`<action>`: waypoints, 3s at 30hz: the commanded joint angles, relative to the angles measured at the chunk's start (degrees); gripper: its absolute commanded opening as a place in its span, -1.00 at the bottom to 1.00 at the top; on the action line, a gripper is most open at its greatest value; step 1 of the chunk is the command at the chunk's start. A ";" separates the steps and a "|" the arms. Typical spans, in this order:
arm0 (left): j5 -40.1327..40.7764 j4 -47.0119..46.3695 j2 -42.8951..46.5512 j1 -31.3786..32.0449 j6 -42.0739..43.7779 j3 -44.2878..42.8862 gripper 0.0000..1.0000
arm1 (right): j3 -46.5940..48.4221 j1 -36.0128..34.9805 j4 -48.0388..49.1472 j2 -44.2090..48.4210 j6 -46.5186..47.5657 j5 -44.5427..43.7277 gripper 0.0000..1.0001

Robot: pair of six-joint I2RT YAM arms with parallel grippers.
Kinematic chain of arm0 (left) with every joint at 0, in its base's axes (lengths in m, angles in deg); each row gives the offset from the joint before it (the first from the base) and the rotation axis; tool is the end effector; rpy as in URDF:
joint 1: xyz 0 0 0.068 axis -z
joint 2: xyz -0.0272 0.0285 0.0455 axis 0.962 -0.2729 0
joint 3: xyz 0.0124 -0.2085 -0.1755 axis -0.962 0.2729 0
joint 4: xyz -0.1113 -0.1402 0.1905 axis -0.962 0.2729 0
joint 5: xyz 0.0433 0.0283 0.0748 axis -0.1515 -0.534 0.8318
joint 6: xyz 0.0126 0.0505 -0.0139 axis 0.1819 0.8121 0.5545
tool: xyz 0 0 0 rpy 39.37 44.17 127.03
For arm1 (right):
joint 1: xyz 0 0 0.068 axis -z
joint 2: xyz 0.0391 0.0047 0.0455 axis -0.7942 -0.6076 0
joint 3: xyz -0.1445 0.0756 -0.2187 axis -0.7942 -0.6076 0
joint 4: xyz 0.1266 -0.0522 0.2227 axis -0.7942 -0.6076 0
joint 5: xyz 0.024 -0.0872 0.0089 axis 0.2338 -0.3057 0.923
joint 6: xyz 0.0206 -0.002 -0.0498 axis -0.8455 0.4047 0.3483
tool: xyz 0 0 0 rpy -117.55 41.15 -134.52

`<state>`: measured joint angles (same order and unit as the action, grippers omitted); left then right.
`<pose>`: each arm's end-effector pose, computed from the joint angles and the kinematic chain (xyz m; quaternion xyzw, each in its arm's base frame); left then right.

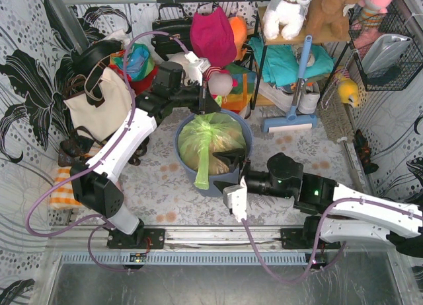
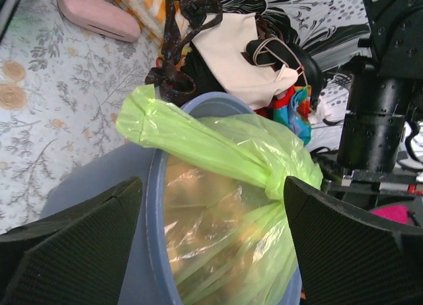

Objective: Tie the trash bag

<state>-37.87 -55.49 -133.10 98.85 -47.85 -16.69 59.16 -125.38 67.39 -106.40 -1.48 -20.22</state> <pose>0.3207 -0.1700 0.3936 0.2400 0.7932 -0.4044 0.3869 0.0577 0.1969 0.3766 -0.6587 0.2963 0.1438 0.6765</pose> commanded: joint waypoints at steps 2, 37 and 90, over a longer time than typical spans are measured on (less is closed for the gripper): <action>-1.84 -1.25 0.20 -0.01 0.89 -0.27 -0.92 | -0.49 -0.33 8.93 -3.33 6.70 2.82 0.74; -1.87 -3.16 3.19 -0.03 0.96 3.68 -0.92 | 1.61 3.25 21.74 -13.57 -2.18 6.11 -0.91; 16.77 -20.76 8.85 -0.12 -1.36 8.75 -0.98 | 9.71 3.23 -10.81 -2.75 -83.53 -5.71 -1.00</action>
<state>-24.74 -73.42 -123.44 98.91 -51.59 -11.34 73.83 -121.82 59.05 -110.82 -82.13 -25.62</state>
